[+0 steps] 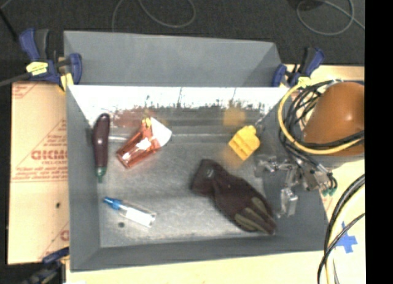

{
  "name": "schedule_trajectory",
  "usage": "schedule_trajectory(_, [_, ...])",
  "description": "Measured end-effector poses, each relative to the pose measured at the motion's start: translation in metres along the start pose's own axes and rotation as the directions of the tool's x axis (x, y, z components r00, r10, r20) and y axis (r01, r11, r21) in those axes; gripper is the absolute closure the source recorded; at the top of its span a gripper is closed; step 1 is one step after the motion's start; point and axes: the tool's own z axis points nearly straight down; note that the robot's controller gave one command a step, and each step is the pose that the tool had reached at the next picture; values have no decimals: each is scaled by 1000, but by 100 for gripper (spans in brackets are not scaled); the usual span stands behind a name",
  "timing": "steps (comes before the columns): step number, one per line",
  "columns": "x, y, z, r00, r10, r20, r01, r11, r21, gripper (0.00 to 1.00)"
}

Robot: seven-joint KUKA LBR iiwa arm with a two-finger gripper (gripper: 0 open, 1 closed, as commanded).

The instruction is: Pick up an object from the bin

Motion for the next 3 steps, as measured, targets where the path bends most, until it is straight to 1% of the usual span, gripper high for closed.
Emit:
schedule_trajectory(1, [-1, 9, 38, 992, 127, 9, -127, 992, 4, 0])
schedule_trajectory(2, [-5, 36, 73, 996, 94, 5, -94, 996, 2, 100])
schedule_trajectory(3, [-5, 35, 73, 996, 92, 5, -92, 996, 3, 100])
